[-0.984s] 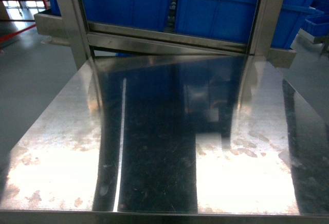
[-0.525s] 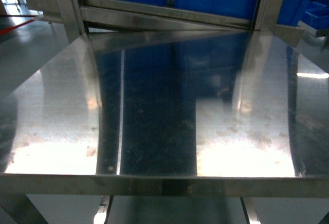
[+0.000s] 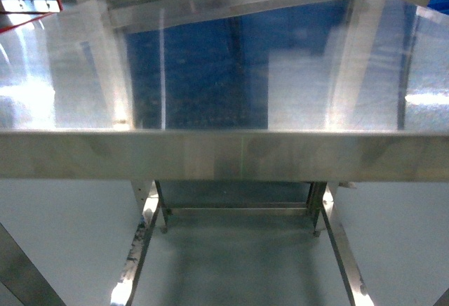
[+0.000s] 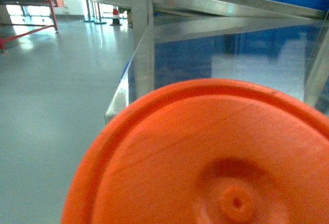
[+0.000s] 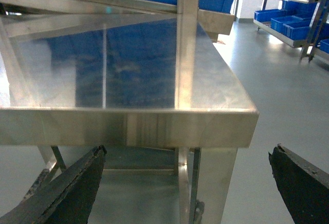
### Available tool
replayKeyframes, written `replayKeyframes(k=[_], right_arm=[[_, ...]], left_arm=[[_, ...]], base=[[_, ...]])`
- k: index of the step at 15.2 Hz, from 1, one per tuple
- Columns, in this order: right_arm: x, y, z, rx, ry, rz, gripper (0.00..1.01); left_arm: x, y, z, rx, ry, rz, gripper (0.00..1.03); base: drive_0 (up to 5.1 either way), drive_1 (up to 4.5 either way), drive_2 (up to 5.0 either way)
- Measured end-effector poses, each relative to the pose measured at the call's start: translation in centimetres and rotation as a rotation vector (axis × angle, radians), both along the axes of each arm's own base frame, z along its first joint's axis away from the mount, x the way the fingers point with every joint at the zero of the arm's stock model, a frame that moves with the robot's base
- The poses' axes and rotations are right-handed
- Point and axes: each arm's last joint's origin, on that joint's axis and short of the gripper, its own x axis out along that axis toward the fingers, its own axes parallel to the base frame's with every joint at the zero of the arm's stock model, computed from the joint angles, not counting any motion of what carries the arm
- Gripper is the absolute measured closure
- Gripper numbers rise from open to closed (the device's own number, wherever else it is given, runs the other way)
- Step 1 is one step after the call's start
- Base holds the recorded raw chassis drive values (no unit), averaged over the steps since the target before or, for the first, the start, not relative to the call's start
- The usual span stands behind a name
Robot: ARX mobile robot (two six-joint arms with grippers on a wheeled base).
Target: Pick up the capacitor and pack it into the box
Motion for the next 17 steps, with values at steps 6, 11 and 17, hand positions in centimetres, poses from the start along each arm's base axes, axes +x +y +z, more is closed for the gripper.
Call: replayKeyframes(k=[6,11,17], right_arm=[[0.00,0.00,0.01,-0.001,-0.001,0.001,0.03],[0.00,0.00,0.01,-0.001,-0.001,0.001,0.03],[0.00,0.00,-0.02,-0.001,0.002,0.001,0.03]], left_arm=[[0.00,0.00,0.00,0.000,0.000,0.000,0.60],[0.00,0.00,0.00,0.000,0.000,0.000,0.60],[0.00,0.00,-0.01,0.002,0.001,0.001,0.60]], base=[[0.0,0.00,0.0],[0.0,0.00,0.0],[0.0,0.00,0.0]])
